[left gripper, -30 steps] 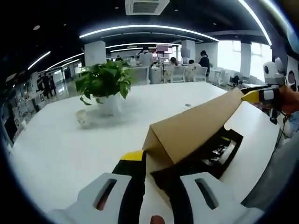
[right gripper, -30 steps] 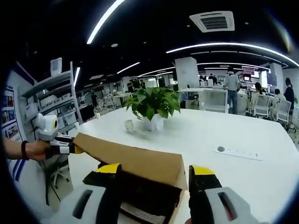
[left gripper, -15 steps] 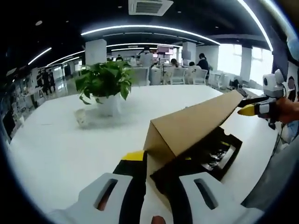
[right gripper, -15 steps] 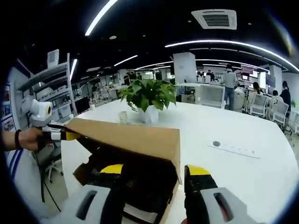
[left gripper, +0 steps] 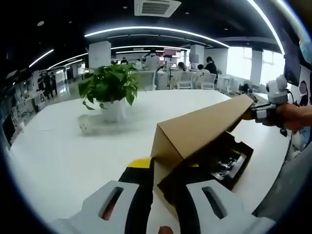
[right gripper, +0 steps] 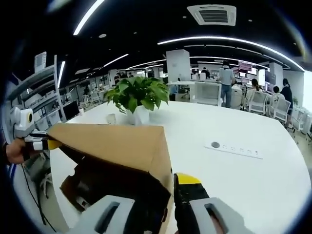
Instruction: Operate the shoe box by opening the lid, removing the specified soft item, and placing it in the target area until the item is outside and the box remains undamaged.
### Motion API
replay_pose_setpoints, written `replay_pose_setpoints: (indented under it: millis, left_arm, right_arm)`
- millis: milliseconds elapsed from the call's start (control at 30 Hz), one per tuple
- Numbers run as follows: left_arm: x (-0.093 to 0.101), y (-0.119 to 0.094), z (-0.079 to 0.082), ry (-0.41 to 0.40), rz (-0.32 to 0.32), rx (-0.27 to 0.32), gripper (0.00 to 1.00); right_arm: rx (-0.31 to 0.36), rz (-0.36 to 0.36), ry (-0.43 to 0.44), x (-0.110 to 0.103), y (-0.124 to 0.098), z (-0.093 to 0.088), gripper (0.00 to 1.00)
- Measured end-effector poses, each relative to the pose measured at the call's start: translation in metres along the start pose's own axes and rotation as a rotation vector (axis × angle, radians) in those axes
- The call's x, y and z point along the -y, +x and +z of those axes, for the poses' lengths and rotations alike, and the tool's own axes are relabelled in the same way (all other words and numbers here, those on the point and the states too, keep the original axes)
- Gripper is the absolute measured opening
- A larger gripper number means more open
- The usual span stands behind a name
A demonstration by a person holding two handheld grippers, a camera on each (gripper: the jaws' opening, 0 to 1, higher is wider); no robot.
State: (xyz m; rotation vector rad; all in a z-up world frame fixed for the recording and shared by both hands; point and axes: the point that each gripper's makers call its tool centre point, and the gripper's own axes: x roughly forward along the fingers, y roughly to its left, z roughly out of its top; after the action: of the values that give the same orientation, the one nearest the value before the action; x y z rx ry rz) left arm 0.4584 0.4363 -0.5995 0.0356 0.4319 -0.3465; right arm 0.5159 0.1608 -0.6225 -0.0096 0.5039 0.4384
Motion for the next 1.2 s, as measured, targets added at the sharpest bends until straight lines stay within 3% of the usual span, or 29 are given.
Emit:
replay_pose_setpoints:
  millis: [67, 100, 367, 533, 733, 1200]
  left_arm:
    - [-0.001, 0.001, 0.001, -0.003, 0.002, 0.001, 0.12]
    - [0.0, 0.001, 0.001, -0.007, -0.001, 0.003, 0.12]
    - [-0.004, 0.006, 0.001, -0.012, 0.01, 0.003, 0.11]
    - [-0.007, 0.014, -0.019, -0.012, 0.031, -0.063, 0.08]
    - [-0.012, 0.017, -0.031, -0.054, 0.045, -0.087, 0.07]
    - [-0.015, 0.03, -0.028, -0.066, 0.052, -0.094, 0.08]
  right_arm:
    - [0.014, -0.056, 0.044, 0.01, -0.001, 0.002, 0.01]
    - [0.021, -0.021, 0.081, 0.003, 0.001, 0.003, 0.01]
    - [0.024, -0.031, 0.052, 0.006, 0.002, 0.007, 0.0]
    - [0.022, -0.035, 0.055, 0.006, 0.004, 0.009, 0.0]
    - [0.016, -0.031, 0.049, 0.007, 0.007, 0.01, 0.0]
    - [0.004, -0.035, 0.055, 0.011, 0.016, 0.011, 0.0]
